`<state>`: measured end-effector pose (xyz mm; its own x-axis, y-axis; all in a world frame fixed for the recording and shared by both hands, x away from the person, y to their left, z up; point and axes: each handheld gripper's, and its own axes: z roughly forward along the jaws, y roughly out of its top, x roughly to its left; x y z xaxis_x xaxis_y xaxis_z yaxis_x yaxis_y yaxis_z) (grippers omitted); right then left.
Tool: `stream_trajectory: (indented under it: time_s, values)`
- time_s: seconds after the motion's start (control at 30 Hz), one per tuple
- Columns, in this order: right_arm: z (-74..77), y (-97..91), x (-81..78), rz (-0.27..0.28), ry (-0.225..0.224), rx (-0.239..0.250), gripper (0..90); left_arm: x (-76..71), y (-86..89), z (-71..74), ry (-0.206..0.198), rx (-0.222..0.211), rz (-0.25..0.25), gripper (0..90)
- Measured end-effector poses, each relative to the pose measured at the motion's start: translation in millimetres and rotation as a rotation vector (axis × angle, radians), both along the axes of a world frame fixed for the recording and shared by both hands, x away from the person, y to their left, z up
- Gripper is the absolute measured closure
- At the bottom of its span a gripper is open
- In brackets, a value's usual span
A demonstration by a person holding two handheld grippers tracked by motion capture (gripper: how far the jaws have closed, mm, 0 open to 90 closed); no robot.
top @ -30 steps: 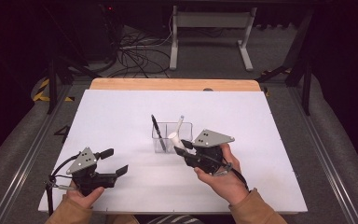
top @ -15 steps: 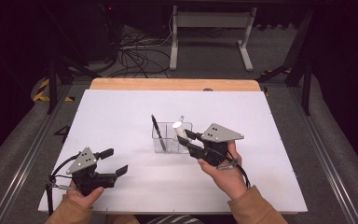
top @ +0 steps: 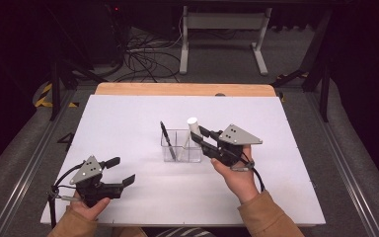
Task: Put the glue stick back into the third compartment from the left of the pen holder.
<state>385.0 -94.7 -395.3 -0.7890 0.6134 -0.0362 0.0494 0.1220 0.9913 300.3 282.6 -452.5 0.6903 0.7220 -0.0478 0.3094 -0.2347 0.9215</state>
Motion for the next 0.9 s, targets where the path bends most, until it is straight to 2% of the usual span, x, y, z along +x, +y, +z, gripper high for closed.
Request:
stream_trajectory:
  time_s: [0.13, 0.33, 0.4, 0.5, 0.73, 0.9]
  values:
    - [-1.4, -0.8, 6.2, -0.015, -0.013, 0.011, 69.5, 0.2, 0.5, 0.2, -0.004, 0.005, -0.001, 18.1]
    - [-5.4, -0.8, 16.0, -0.033, 0.008, 0.029, 69.4, 0.3, 0.5, 0.2, -0.003, 0.005, -0.001, 18.1]
    - [-6.9, -0.9, 19.2, -0.046, 0.0, 0.016, 69.4, 0.4, 0.6, 0.1, -0.002, 0.006, -0.001, 18.1]
    - [-9.0, 0.0, 22.9, -0.054, 0.002, 0.023, 69.4, 0.3, 0.3, -0.1, 0.002, 0.002, 0.0, 18.1]
    - [-15.5, 2.4, 28.1, -0.048, 0.01, 0.031, 69.4, 0.2, 0.7, 0.0, -0.001, 0.003, -0.002, 18.1]
    - [-26.1, 1.5, 30.0, -0.044, 0.019, 0.041, 69.3, 0.3, 1.0, 0.1, -0.005, 0.005, -0.001, 18.1]
